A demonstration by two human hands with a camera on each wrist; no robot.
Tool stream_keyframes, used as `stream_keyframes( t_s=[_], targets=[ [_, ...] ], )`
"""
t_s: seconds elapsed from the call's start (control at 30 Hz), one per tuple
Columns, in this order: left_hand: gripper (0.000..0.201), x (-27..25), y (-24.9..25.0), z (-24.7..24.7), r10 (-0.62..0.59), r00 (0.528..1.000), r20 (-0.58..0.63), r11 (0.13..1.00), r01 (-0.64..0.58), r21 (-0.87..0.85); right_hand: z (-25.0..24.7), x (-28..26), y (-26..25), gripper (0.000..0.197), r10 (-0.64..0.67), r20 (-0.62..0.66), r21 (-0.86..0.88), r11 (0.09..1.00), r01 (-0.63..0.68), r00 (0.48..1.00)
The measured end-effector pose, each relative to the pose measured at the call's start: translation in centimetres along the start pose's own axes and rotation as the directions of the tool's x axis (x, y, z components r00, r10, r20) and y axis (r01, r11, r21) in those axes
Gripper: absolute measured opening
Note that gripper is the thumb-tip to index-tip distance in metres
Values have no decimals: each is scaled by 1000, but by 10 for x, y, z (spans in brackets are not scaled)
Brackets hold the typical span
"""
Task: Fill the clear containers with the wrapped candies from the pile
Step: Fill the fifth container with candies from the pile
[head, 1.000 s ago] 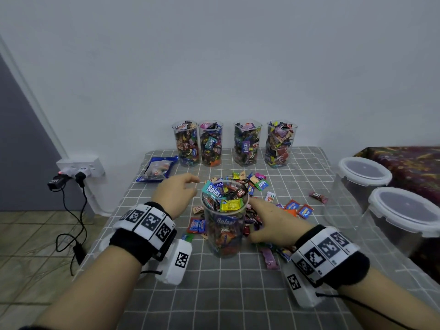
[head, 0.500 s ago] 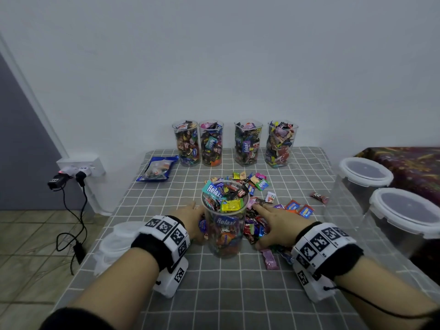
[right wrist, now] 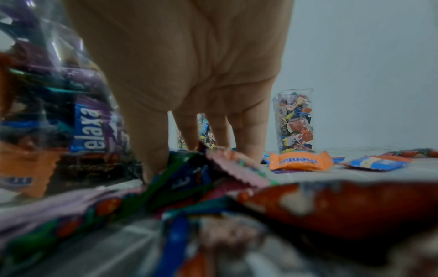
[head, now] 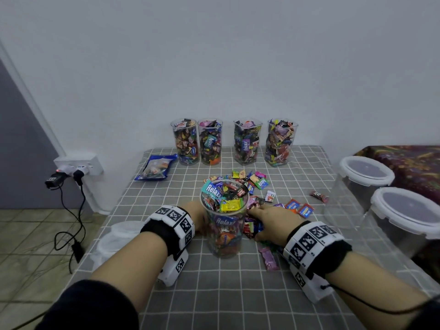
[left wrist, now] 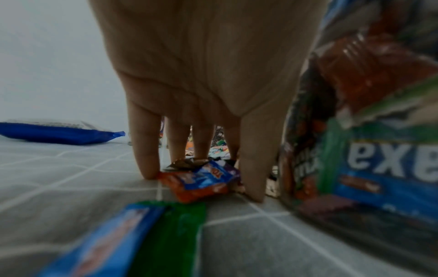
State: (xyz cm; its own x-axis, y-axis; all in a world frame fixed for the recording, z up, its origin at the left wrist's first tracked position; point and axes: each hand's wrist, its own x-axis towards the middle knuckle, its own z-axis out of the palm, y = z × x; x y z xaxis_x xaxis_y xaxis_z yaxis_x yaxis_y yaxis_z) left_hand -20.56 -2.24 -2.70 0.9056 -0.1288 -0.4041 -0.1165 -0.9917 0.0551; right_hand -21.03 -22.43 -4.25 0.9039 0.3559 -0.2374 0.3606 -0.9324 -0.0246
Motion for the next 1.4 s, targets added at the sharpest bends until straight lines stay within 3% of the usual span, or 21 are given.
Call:
stream_keyframes(
  t_s=[0.17, 0.3, 0.57, 0.93, 1.07, 1.17, 1.33, 1.4],
  targets=[
    [20, -3, -1, 1, -7, 993, -121, 1000, 8, 15, -3, 1, 1, 35, 13, -35, 8, 1000, -12, 999],
    [21, -6, 1, 0, -57, 986, -157, 998, 52, -33, -5, 2, 1, 24, 23, -71, 9, 1000, -23, 997],
    [20, -13, -5, 2, -69, 954, -293, 996, 49, -75, -8, -3, 0, 27, 41, -161, 72, 997, -30, 986],
    [24, -15, -21, 5, -167, 869, -466, 925, -26, -380, -16, -20, 15, 18, 164, -317, 287, 955, -71, 934],
    [27, -22, -25, 0, -174, 809, -561, 900, -100, -425, -30, -29, 18, 13, 187, -423, 343, 939, -34, 887],
    [28, -28, -24, -7, -161, 766, -623, 901, -143, -409, -48, -35, 14, 16, 178, -543, 369, 928, 42, 821],
    [28, -31, -21, -17, -152, 717, -680, 875, -223, -430, -76, -47, -12, 13, 83, -693, 366, 896, 250, 716],
    [28, -31, -20, -19, -156, 714, -683, 871, -227, -436, -81, -49, -25, 12, 18, -710, 325, 895, 305, 704]
  ],
)
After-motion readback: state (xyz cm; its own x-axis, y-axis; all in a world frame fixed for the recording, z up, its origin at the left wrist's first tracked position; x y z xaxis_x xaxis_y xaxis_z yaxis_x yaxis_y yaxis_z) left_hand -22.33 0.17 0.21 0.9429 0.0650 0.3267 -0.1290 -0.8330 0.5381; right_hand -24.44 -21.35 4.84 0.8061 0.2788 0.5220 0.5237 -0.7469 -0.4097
